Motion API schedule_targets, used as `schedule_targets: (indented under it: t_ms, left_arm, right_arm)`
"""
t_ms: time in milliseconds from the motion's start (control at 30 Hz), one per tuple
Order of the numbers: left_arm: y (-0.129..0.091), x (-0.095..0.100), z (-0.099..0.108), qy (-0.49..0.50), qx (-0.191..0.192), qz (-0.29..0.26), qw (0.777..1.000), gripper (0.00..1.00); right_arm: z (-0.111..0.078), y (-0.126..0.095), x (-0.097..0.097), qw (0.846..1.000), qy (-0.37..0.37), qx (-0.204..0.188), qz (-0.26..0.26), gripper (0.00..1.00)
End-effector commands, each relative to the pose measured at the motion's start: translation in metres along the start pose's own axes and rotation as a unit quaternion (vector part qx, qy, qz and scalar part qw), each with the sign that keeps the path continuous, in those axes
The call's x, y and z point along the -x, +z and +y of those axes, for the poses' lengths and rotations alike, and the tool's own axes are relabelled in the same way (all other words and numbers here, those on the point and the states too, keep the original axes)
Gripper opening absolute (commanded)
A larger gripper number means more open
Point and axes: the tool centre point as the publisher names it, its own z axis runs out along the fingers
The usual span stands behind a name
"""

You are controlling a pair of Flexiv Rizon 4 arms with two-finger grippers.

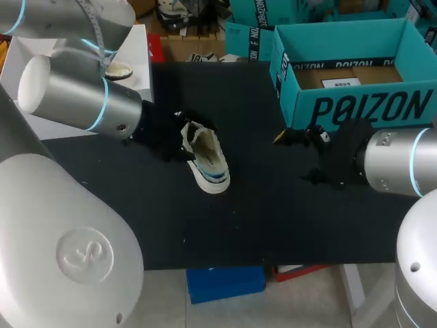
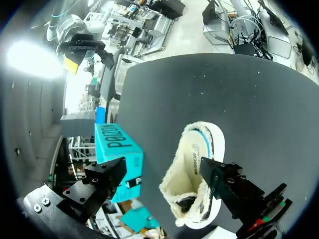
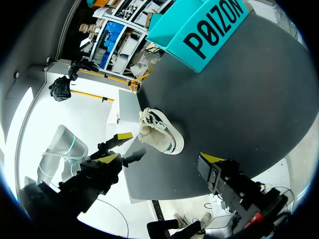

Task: Take the shoe out of the shoebox, open the shoe tongue, remove and reinsert the insole, then place the shoe into the shoebox

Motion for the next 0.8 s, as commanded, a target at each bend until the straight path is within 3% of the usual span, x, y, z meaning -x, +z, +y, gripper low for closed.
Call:
schedule_targets:
  t_ms: [33, 67, 467, 800]
  left_arm:
    - [0.002, -0.002, -0.009, -0.003, 0.029, 0.229, 0.973, 0.18]
    - [0.004, -0.004, -0.009, -0.004, 0.031, 0.241, 0.97, 0.0]
    - [0.027, -0.014, -0.009, -0.001, -0.008, 0.37, 0.929, 0.0]
    - [0.04, -0.024, 0.0, 0.007, -0.009, 0.463, 0.886, 0.0]
  right_arm:
    - [0.002, -0.004, 0.005, 1.0, 0.004, -0.016, 0.005, 1.0]
    - [0.002, -0.004, 0.005, 1.0, 0.004, -0.016, 0.005, 1.0]
    - [0.002, -0.004, 0.005, 1.0, 0.004, -0.016, 0.005, 1.0]
    - [0.002, -0.004, 0.005, 1.0, 0.004, -0.016, 0.005, 1.0]
